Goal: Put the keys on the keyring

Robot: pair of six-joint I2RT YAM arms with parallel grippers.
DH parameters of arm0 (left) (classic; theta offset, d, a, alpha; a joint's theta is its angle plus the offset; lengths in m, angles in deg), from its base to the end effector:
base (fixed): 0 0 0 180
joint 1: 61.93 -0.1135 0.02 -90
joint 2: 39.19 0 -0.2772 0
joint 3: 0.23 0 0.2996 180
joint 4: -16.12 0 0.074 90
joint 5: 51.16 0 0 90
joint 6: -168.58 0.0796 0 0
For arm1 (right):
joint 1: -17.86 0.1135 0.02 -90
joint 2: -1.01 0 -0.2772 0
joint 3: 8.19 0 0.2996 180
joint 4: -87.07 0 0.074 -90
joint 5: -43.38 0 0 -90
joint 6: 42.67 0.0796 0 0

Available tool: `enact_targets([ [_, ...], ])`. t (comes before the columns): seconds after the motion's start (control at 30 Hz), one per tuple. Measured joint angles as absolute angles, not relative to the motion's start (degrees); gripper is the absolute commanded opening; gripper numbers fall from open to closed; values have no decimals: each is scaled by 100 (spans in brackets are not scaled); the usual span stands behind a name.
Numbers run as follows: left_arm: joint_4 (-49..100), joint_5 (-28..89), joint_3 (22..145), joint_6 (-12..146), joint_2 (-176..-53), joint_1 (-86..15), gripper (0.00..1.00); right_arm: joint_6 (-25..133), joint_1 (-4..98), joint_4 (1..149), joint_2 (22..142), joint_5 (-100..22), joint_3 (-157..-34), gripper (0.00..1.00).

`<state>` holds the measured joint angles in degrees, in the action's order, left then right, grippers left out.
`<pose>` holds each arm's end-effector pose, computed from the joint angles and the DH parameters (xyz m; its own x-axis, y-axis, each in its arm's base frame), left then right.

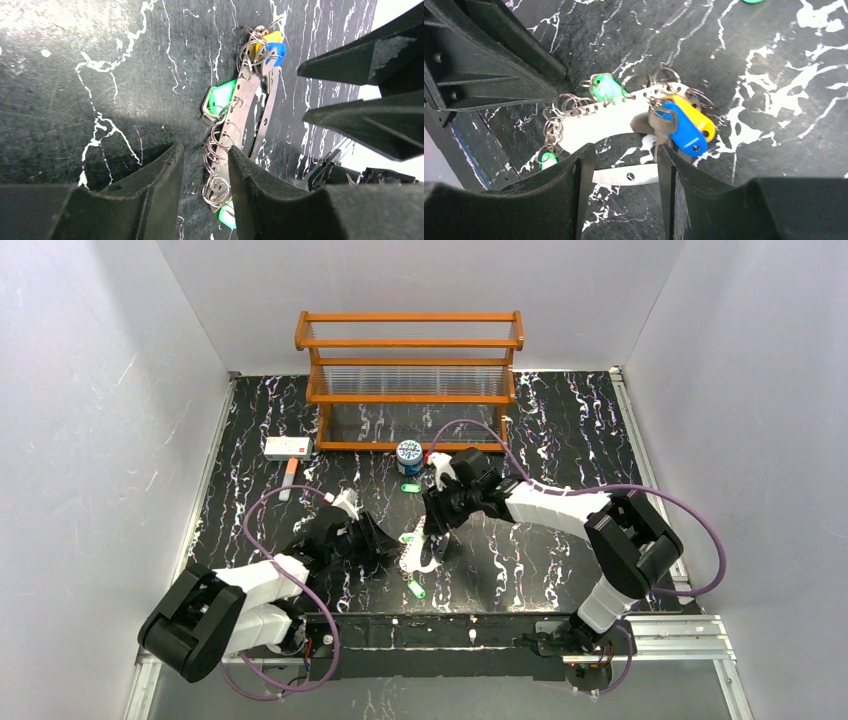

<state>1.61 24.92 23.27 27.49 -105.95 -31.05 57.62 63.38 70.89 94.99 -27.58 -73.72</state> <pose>0.2145 -0.1506 0.0901 -0.7878 -0.4089 -0.4606 0.1054 0.6473 -0.7549 0.2680 0.3099 0.1425 -0.6339 -0.4045 -0.6593 -0.7357 0.5782 0.3526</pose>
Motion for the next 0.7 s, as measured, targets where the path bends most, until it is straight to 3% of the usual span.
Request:
enact_targets([
  [0.33,-20,2215,2327,2683,-10875,-2845,25,6037,5842,7286,9451,-2307,-7047,59],
  [0.7,-62,2335,2336,2456,-10918,-2119,27,6070,5840,7321,9451,-2025,-7047,59],
])
